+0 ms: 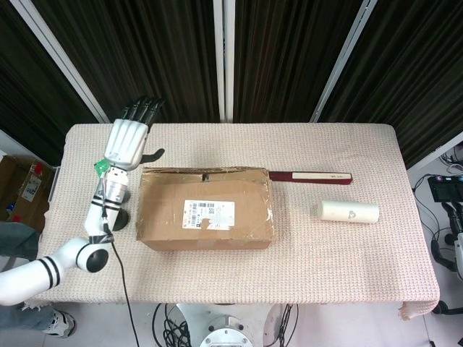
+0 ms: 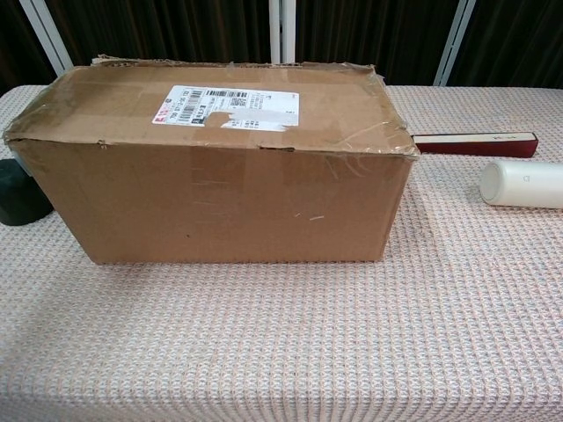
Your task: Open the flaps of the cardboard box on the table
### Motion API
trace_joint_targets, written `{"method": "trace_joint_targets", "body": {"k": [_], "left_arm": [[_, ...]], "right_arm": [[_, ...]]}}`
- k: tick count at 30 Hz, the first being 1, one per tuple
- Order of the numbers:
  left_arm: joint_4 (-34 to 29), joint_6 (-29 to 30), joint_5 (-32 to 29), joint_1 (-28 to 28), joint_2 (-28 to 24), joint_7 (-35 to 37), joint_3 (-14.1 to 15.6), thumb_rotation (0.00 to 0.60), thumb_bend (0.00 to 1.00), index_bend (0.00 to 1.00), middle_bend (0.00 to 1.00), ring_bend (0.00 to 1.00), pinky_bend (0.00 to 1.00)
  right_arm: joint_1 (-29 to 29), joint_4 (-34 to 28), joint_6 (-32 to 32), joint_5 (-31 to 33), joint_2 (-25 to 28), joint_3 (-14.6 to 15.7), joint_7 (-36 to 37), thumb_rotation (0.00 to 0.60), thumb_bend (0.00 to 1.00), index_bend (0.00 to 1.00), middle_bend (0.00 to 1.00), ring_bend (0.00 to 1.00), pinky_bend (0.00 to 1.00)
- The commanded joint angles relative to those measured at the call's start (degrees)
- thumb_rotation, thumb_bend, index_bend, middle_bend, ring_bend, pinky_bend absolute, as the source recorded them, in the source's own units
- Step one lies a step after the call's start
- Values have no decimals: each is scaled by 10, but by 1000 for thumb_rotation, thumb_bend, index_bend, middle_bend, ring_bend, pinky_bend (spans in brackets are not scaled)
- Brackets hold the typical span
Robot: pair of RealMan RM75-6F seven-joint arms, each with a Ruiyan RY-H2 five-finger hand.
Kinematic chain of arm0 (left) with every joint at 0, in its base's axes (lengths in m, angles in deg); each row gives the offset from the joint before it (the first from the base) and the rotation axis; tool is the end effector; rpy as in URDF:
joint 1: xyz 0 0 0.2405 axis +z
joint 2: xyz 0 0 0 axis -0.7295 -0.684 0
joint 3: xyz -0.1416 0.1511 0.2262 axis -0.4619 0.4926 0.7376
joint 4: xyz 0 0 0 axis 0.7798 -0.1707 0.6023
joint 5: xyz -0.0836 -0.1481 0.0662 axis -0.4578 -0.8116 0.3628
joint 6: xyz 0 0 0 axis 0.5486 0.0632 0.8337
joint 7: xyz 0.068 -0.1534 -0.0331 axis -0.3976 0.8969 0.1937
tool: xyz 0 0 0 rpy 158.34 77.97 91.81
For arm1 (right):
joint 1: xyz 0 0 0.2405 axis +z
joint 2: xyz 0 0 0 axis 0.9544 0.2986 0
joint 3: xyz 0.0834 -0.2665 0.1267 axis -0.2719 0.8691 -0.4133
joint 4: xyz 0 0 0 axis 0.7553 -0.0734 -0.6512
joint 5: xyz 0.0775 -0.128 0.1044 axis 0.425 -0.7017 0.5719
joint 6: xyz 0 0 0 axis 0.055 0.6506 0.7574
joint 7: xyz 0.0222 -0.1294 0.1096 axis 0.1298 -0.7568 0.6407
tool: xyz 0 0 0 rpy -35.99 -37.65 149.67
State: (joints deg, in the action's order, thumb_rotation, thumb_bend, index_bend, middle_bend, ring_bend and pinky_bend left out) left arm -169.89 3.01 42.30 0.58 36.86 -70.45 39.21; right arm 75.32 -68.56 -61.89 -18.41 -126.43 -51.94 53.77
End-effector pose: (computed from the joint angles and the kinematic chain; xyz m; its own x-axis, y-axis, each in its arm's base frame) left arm -0.1246 0.4619 0.1465 0.3207 -0.1826 0.9294 0.8708 -0.3292 -0.3652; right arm -0.3982 -0.2057 0.2505 0.3795 -0.0111 0.9251 -0.9101 0.1757 0.3754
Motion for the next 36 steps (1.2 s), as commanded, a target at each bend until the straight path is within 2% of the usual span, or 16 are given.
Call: {"method": "trace_joint_targets", "body": {"k": [1, 2, 5, 6, 10, 13, 16, 21, 25, 30, 36], "left_arm": [[-129, 25, -2, 75, -94, 35, 25, 598, 121, 64, 95, 63, 175], [-146, 32, 6, 91, -113, 39, 35, 589, 109, 65, 98, 64, 176], [-195, 63, 44, 155, -179, 27, 91, 472, 59, 75, 114, 88, 178], [-209, 69, 52, 173, -197, 20, 110, 455, 47, 78, 116, 92, 178], [-251, 112, 83, 254, -255, 29, 178, 434, 10, 91, 116, 92, 179], [-247, 162, 118, 308, -276, 70, 210, 418, 3, 93, 116, 89, 178], [-229, 214, 164, 353, -278, 116, 234, 374, 0, 93, 116, 87, 179], [-179, 281, 214, 402, -257, 154, 251, 349, 0, 94, 116, 87, 178], [-148, 293, 216, 418, -242, 169, 253, 345, 0, 92, 117, 87, 178], [-126, 289, 212, 428, -223, 190, 251, 341, 12, 89, 117, 87, 179], [-112, 282, 209, 430, -214, 203, 243, 339, 15, 89, 117, 87, 179]], "right_arm": [[5, -7, -3, -5, 7, -4, -1, 600, 376, 0, 0, 0, 0], [7, -10, -3, -8, 11, -6, -1, 600, 375, 0, 0, 0, 0], [19, -22, -10, -32, 24, -11, 3, 600, 367, 0, 0, 0, 0], [23, -23, -13, -39, 25, -13, 4, 600, 362, 0, 0, 0, 0], [50, -40, -5, -70, 35, -20, 14, 600, 356, 0, 0, 0, 0], [84, -69, 19, -101, 49, -26, 46, 600, 384, 0, 0, 0, 0], [133, -88, 62, -115, 58, -42, 52, 600, 453, 0, 0, 0, 0], [237, -121, 184, -89, 49, -77, 14, 600, 521, 0, 0, 0, 0], [322, -155, 288, -42, 34, -104, -43, 600, 611, 0, 0, 0, 0], [423, -173, 404, 74, 6, -132, -107, 600, 626, 0, 0, 0, 0], [517, -160, 460, 211, -29, -138, -166, 600, 640, 0, 2, 0, 0]]}}
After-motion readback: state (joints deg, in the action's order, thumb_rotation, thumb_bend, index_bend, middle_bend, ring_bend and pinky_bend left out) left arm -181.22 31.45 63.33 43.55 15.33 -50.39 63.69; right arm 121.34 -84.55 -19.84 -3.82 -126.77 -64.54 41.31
